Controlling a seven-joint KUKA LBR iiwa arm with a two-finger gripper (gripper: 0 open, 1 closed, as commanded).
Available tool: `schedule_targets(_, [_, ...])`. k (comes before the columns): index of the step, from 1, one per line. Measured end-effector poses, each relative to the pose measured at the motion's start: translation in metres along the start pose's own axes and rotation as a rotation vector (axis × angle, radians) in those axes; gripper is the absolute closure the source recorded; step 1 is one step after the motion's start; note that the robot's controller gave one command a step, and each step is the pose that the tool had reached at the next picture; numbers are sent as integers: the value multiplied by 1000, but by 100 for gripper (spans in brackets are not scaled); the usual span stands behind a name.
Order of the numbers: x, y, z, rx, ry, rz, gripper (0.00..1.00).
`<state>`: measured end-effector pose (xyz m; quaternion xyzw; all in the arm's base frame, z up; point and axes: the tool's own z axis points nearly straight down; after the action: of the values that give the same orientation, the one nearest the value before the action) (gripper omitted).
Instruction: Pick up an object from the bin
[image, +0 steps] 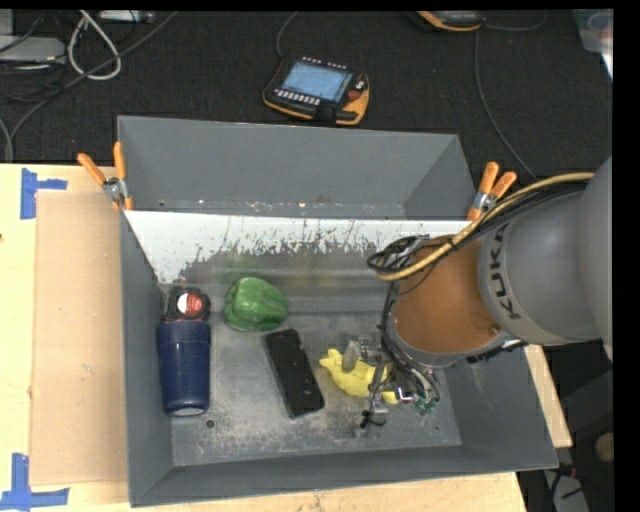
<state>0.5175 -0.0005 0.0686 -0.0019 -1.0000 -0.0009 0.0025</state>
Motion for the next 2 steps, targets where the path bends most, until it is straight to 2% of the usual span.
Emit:
schedule_targets(1, [13,7,0,-2,-10,244,0])
schedule_targets(2, [-2,0,-2,0,-7,8,100])
